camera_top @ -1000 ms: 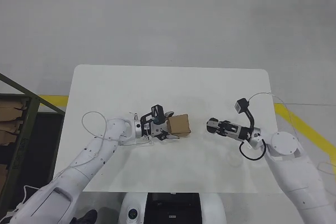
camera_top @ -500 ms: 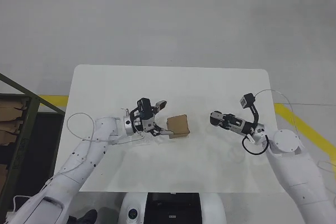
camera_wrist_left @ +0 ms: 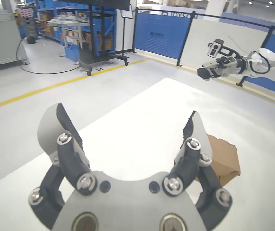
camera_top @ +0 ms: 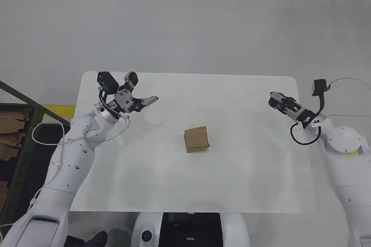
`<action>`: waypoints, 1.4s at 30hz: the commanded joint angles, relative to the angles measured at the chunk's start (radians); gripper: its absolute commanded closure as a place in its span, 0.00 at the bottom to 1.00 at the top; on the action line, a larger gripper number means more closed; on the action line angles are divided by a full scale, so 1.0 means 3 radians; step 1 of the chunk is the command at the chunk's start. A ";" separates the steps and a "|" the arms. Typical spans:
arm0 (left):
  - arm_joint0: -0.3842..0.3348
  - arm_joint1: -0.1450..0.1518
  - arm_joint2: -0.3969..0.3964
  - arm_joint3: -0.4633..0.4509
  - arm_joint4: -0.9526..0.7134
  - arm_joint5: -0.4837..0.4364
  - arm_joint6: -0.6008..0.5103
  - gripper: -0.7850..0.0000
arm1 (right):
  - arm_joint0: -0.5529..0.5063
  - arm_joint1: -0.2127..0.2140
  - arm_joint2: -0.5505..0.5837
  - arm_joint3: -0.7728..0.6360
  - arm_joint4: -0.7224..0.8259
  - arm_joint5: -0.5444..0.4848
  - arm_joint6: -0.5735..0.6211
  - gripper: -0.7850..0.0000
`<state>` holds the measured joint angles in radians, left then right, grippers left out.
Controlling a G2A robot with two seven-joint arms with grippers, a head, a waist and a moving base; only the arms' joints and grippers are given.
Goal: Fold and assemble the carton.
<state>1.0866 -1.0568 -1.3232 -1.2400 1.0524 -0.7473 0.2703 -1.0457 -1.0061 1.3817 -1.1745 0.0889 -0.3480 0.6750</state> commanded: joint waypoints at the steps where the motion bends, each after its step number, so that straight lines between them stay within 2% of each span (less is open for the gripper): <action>1: -0.0020 0.0005 -0.0072 0.0051 -0.0221 0.0022 -0.0148 0.00 | 0.0024 0.0009 0.0033 -0.0002 -0.0264 0.0020 -0.0232 0.67; 4: -0.0025 0.0012 -0.0152 0.0096 -0.0440 0.0067 -0.0338 0.00 | 0.0039 0.0017 0.0078 -0.0005 -0.0534 -0.0005 -0.0528 0.64; 7: -0.0026 0.0027 -0.0246 0.0104 -0.0617 0.0152 -0.0594 0.00 | 0.0009 0.0022 0.0120 -0.0043 -0.0920 -0.0048 -0.0995 0.59; 9: -0.0019 0.0036 -0.0297 0.0085 -0.0673 0.0188 -0.0669 0.00 | -0.0019 0.0024 0.0158 -0.0067 -0.1103 -0.0086 -0.1265 0.53; 10: -0.0005 0.0043 -0.0333 0.0061 -0.0683 0.0218 -0.0727 0.00 | -0.0051 0.0026 0.0185 -0.0077 -0.1247 -0.0095 -0.1470 0.44; 11: 0.0003 0.0047 -0.0351 0.0044 -0.0695 0.0226 -0.0743 0.00 | -0.0067 0.0027 0.0196 -0.0082 -0.1328 -0.0089 -0.1561 0.26; 12: 0.0028 0.0052 -0.0389 0.0016 -0.0733 0.0245 -0.0754 0.00 | -0.0095 0.0027 0.0217 -0.0093 -0.1461 -0.0067 -0.1735 0.14; 14: 0.0056 0.0058 -0.0433 -0.0019 -0.0776 0.0268 -0.0779 0.00 | -0.0126 0.0027 0.0241 -0.0105 -0.1621 -0.0031 -0.1947 0.00; 18: 0.0105 0.0074 -0.0536 -0.0077 -0.0839 0.0300 -0.0836 0.00 | -0.0177 0.0021 0.0279 -0.0100 -0.1899 0.0093 -0.2317 0.00; 28: 0.0156 0.0096 -0.0680 -0.0106 -0.0848 0.0373 -0.0858 0.00 | -0.0177 0.0021 0.0279 -0.0100 -0.1899 0.0093 -0.2317 0.00; 42: 0.0175 0.0097 -0.0695 -0.0121 -0.0806 0.0408 -0.0823 0.00 | -0.0177 0.0021 0.0279 -0.0100 -0.1899 0.0093 -0.2317 0.00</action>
<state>1.1390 -1.0278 -1.5319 -1.2763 0.8105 -0.6249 0.0234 -1.0988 -0.9999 1.4653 -1.2046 -0.4809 -0.3202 -0.0202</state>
